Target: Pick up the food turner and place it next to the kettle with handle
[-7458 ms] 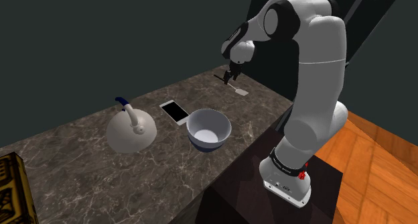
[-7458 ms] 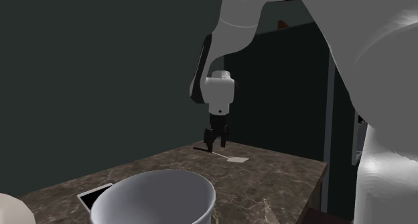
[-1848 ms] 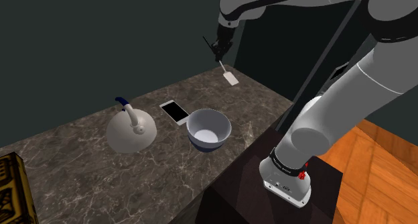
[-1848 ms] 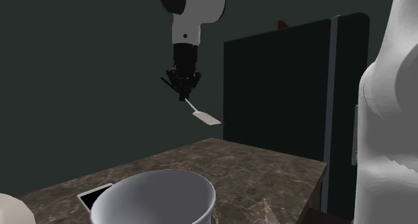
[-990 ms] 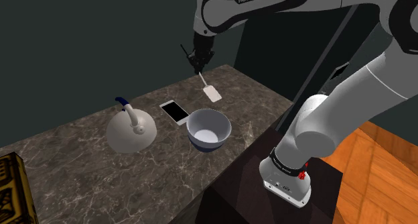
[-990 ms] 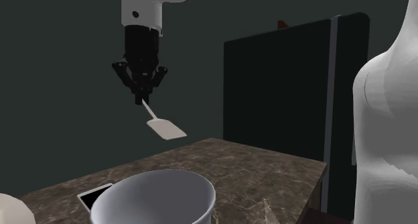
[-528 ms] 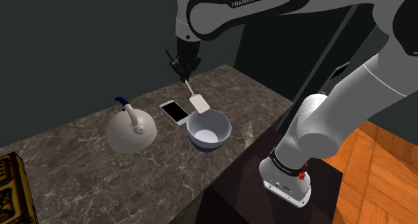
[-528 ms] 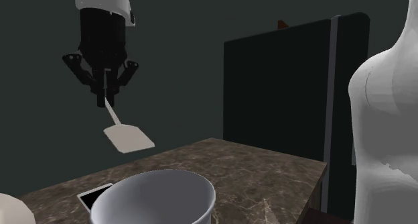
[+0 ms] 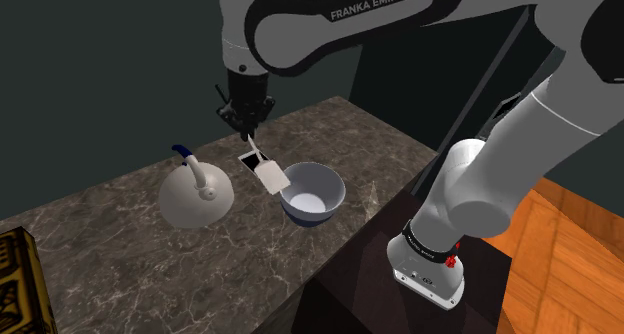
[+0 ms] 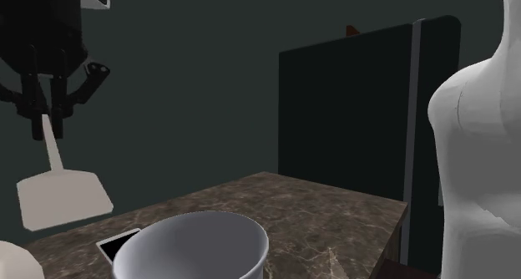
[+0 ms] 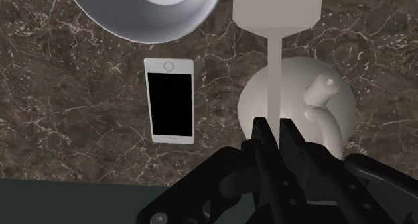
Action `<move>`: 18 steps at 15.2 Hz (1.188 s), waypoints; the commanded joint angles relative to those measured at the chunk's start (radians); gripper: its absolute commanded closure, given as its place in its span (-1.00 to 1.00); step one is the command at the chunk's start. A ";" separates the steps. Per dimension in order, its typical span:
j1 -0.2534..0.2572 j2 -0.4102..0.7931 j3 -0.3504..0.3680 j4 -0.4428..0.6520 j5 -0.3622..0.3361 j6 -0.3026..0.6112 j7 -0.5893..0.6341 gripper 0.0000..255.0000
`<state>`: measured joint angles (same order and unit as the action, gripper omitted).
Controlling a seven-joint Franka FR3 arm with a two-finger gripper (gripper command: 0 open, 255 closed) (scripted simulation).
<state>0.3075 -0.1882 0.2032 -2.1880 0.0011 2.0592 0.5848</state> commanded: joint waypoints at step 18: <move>0.228 0.466 0.203 0.553 -0.176 -0.136 0.478 1.00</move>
<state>0.5149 0.2467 0.3987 -1.6753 -0.1604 1.9368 1.0330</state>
